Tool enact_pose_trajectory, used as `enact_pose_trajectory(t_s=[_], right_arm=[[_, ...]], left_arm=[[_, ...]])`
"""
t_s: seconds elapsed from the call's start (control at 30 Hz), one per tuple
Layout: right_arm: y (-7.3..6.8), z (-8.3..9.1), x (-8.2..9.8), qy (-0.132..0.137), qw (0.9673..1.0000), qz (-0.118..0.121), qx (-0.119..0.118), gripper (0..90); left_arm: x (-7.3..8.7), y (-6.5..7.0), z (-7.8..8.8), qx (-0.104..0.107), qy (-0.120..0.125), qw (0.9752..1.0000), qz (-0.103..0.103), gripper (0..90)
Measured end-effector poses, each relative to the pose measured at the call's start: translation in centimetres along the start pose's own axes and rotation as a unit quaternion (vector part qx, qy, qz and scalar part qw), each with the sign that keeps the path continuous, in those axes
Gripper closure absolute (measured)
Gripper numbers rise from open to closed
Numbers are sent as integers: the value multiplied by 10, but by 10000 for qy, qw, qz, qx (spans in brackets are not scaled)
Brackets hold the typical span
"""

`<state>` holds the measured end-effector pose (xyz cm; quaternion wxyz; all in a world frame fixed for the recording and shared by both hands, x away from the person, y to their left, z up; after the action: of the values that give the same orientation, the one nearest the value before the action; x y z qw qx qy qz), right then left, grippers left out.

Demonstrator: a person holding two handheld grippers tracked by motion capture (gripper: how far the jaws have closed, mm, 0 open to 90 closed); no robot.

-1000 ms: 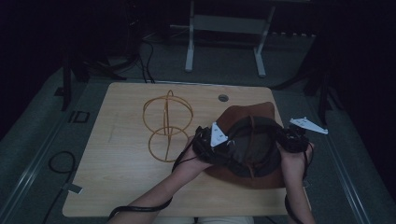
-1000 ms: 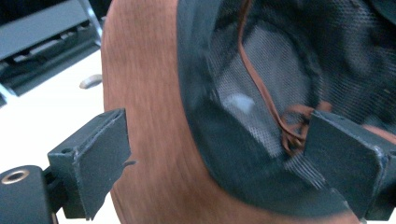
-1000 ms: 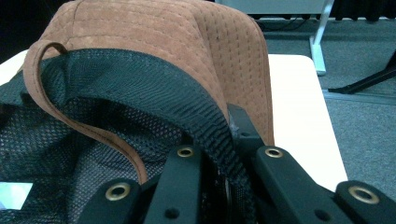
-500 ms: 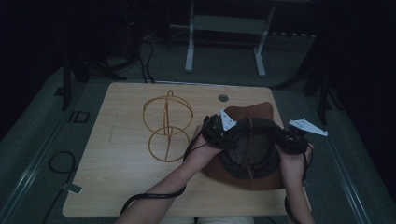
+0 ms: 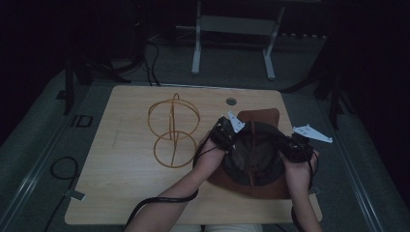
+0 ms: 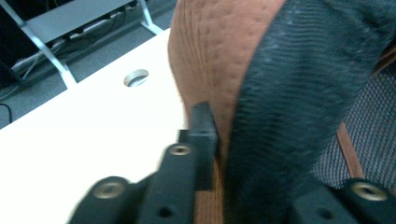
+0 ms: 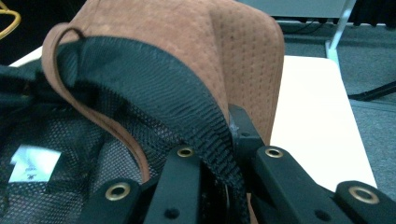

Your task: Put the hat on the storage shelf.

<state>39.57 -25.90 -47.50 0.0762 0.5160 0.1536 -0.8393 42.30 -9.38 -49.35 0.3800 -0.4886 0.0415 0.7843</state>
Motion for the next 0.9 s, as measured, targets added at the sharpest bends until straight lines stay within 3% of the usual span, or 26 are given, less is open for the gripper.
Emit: enact_pose_trajectory(t_s=[0.17, 0.27, 0.4, 0.47, 0.6, 0.67, 0.77, 0.83, 0.9], right_arm=[[-2, 3, 1, 16, 10000, -18, -17, 832], [-3, 7, 1, 48, 9999, -74, -133, 778], [-7, 17, 2, 61, 9994, 16, -332, 702], [-8, 21, 5, -2, 9991, 171, -378, 660], [-11, 30, 11, -72, 9983, 233, -524, 604], [-12, 43, 15, 12, 9968, 305, -737, 562], [-9, 58, 12, 197, 9955, 467, -803, 538], [-3, 64, 10, 178, 9952, 472, -833, 511], [8, 66, 10, 104, 9962, 541, -668, 516]], left_arm=[[-3, -2, 3, -132, 60, 9999, -74, 864], [-6, -5, 6, -186, 139, 9997, -86, 865], [-14, -10, 13, -244, 290, 9993, -39, 867], [-17, -11, 16, -295, 317, 9990, -113, 866], [-21, -12, 20, -332, 383, 9986, -159, 866], [-23, -18, 26, -506, 487, 9974, -189, 866], [-23, -23, 31, -588, 609, 9962, -220, 867], [-23, -25, 36, -556, 684, 9959, -202, 867], [-24, -24, 41, -470, 754, 9958, -223, 867]])
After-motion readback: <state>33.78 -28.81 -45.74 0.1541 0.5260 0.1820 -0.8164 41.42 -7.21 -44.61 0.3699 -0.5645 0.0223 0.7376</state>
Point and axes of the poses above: each handheld gripper's, and its own axes: z roughly backward along the jaws, x roughly out of its underside, y roughly to its right, the point moved 8 cm from there along -z, roughly forward along the jaws, and after that the axes turned 7 degrees about -z, right-handed, at the moved point
